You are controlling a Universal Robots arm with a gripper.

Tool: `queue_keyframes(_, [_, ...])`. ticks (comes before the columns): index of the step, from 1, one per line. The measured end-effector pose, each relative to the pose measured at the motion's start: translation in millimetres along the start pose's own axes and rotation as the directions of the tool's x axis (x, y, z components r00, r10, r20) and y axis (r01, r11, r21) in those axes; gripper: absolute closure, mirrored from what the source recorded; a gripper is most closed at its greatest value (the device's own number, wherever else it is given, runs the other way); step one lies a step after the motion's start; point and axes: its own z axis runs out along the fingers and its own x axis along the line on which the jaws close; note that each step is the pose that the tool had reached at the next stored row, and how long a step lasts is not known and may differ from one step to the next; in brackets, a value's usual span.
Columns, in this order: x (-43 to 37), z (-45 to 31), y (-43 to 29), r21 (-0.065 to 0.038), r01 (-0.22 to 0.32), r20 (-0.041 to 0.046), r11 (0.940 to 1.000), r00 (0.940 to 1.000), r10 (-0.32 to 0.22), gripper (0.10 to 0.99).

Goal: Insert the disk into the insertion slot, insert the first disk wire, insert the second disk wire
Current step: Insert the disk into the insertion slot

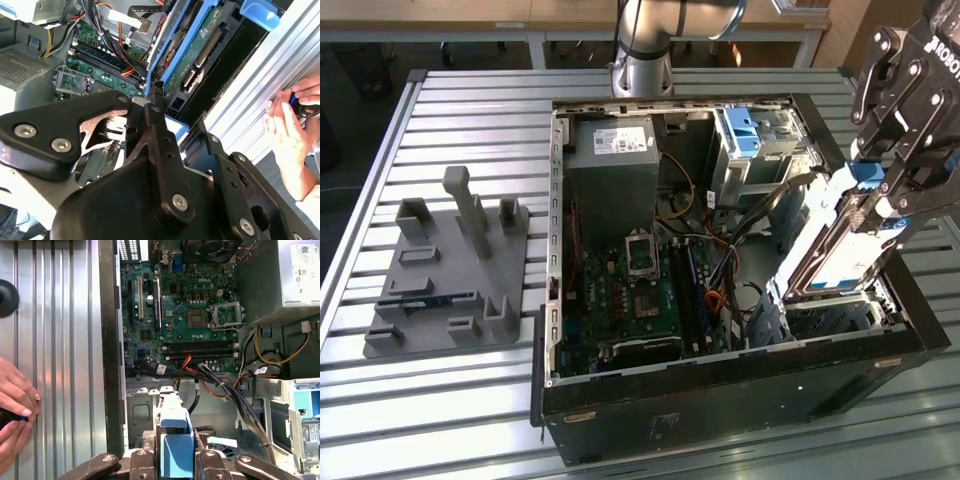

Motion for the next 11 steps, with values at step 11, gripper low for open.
queue_keyframes(11, [-1.5, 3.7, -1.2, -0.012, 0.015, -0.0014, 0.9998, 0.9999, -0.015, 0.722])
